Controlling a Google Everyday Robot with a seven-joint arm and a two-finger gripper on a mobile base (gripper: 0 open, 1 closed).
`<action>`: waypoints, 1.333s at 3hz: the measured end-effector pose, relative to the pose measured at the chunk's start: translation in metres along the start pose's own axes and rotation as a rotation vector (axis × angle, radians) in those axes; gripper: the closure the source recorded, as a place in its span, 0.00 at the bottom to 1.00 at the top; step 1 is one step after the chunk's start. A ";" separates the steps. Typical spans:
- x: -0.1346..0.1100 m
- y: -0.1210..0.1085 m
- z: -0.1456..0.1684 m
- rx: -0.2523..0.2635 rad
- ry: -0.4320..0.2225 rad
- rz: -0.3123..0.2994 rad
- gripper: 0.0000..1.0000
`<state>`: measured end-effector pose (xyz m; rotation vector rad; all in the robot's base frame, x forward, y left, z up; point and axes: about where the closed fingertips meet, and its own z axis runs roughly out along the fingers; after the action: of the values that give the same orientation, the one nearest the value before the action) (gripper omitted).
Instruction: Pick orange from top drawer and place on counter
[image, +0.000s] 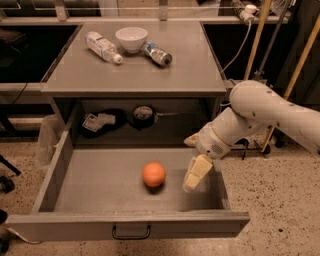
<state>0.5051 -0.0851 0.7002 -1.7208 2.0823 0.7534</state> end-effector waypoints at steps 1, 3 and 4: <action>-0.014 0.002 0.027 0.046 -0.058 0.005 0.00; -0.020 -0.010 0.029 0.093 -0.077 0.003 0.00; -0.024 -0.011 0.052 0.045 -0.178 0.034 0.00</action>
Offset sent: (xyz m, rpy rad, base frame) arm -0.0029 0.0223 -0.0113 0.0380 -0.0277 -0.0301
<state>0.5172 -0.0365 0.6701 -1.5391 1.9970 0.8310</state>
